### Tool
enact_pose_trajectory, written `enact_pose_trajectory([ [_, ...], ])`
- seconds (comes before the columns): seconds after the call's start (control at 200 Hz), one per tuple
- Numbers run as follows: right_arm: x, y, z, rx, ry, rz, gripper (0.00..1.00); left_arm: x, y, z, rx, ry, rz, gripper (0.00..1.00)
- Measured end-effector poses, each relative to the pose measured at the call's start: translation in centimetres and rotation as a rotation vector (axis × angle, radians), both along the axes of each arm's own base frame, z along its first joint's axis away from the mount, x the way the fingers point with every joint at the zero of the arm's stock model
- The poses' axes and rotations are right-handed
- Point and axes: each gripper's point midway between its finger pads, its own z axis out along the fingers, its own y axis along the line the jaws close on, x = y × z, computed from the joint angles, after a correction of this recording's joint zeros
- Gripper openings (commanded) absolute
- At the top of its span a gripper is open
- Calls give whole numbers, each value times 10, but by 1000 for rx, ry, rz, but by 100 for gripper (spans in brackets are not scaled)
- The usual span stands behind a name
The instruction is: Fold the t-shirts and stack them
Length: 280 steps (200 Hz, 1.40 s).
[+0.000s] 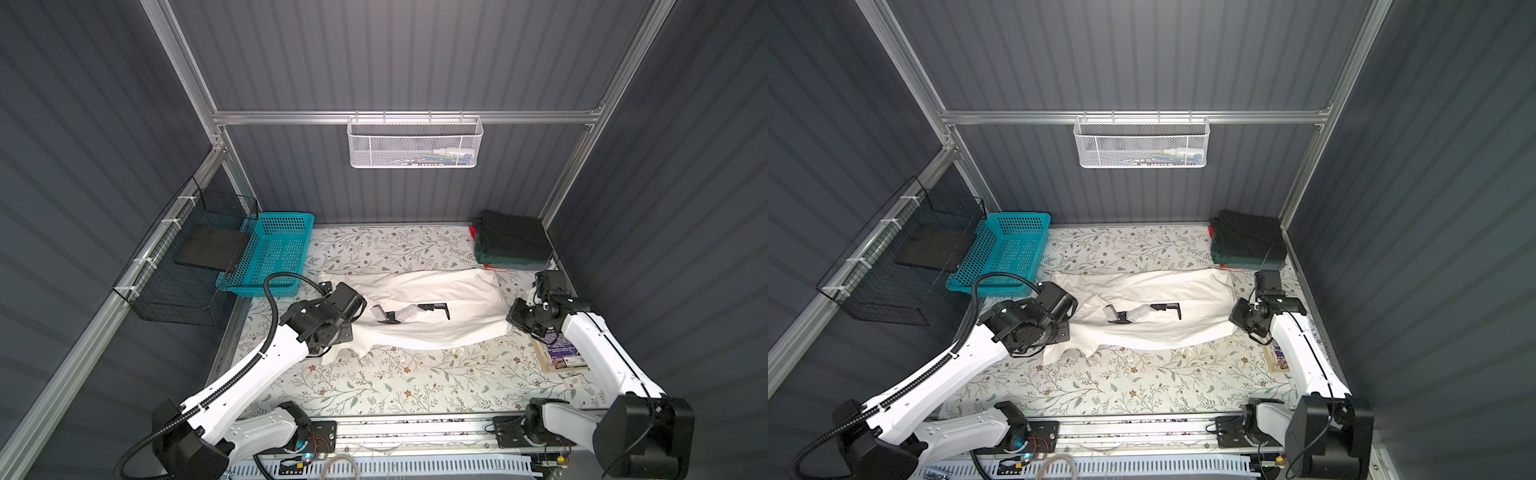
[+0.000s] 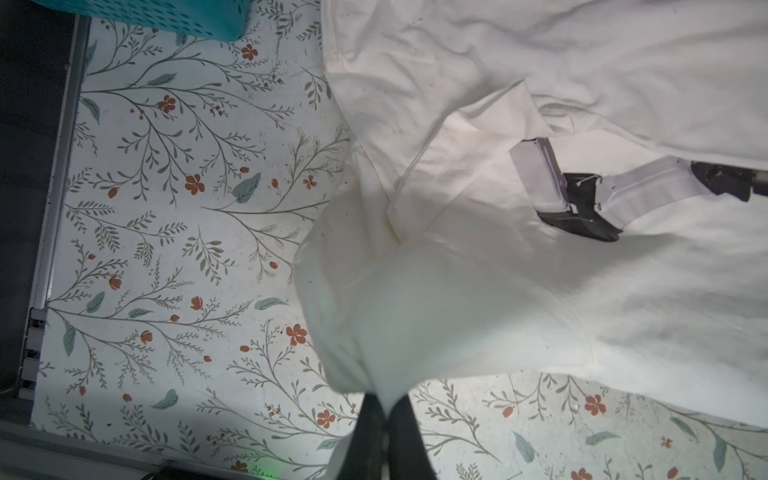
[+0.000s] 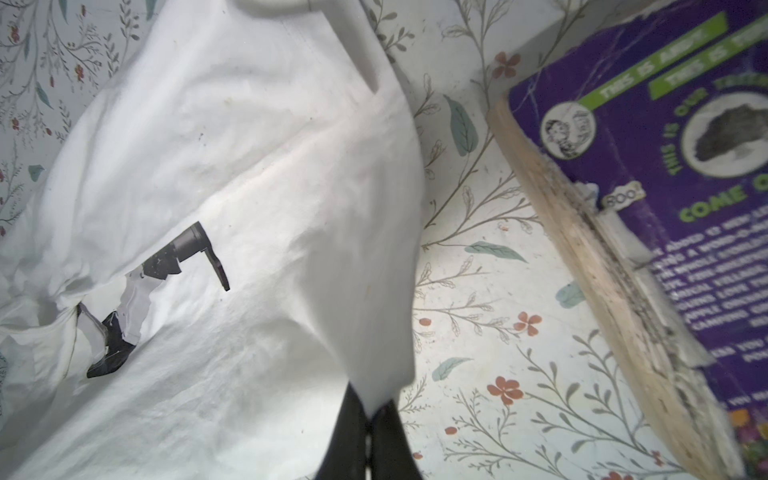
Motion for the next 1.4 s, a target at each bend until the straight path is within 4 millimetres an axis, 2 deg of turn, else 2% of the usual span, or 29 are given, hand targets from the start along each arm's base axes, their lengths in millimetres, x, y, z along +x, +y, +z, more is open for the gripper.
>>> enact_pose_trajectory([
  [0.195,14,3,-20,21,68,11,0,30,-3,3,-15,-33,17,0],
  [0.41,54,3,-13,26,43,26,0,63,-19,-14,-39,-5,1,0],
  [0.595,92,2,-12,23,31,49,0,81,-14,-24,-63,13,21,0],
  [0.815,121,1,-19,18,54,67,0,112,-20,-33,-88,39,21,0],
  [0.99,143,0,-20,13,49,79,0,127,-22,-48,-101,77,17,0],
  [1.221,152,-3,-38,15,101,83,0,141,-16,-47,-139,79,44,0],
  [1.401,153,-5,-37,17,107,84,0,147,-21,-37,-171,60,37,0],
])
